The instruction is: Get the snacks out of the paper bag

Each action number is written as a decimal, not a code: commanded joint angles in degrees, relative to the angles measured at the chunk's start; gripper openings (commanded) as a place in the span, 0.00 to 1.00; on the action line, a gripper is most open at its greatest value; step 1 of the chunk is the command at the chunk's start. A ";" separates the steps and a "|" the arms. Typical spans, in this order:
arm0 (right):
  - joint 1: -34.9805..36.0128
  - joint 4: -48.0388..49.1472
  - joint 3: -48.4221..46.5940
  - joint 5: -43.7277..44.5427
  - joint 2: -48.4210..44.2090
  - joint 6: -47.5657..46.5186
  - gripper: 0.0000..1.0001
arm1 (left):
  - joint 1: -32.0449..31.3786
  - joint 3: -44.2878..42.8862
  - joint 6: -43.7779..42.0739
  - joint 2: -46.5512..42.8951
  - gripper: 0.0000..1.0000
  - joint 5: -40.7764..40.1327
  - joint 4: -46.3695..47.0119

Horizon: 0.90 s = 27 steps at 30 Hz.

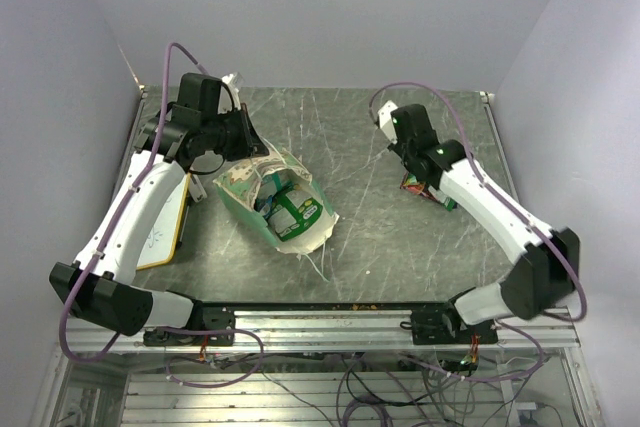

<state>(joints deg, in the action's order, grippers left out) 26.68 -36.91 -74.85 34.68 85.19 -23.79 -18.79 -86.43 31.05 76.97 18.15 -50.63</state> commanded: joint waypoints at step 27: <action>-5.32 -37.54 -29.02 26.27 30.26 65.83 0.00 | 0.42 -0.12 -1.42 -3.00 0.07 0.02 -0.39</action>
<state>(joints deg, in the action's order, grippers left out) 21.65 -76.82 -104.14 57.89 113.54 42.28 -18.79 -86.41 30.74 74.56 18.15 -50.87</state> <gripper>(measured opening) 0.039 0.072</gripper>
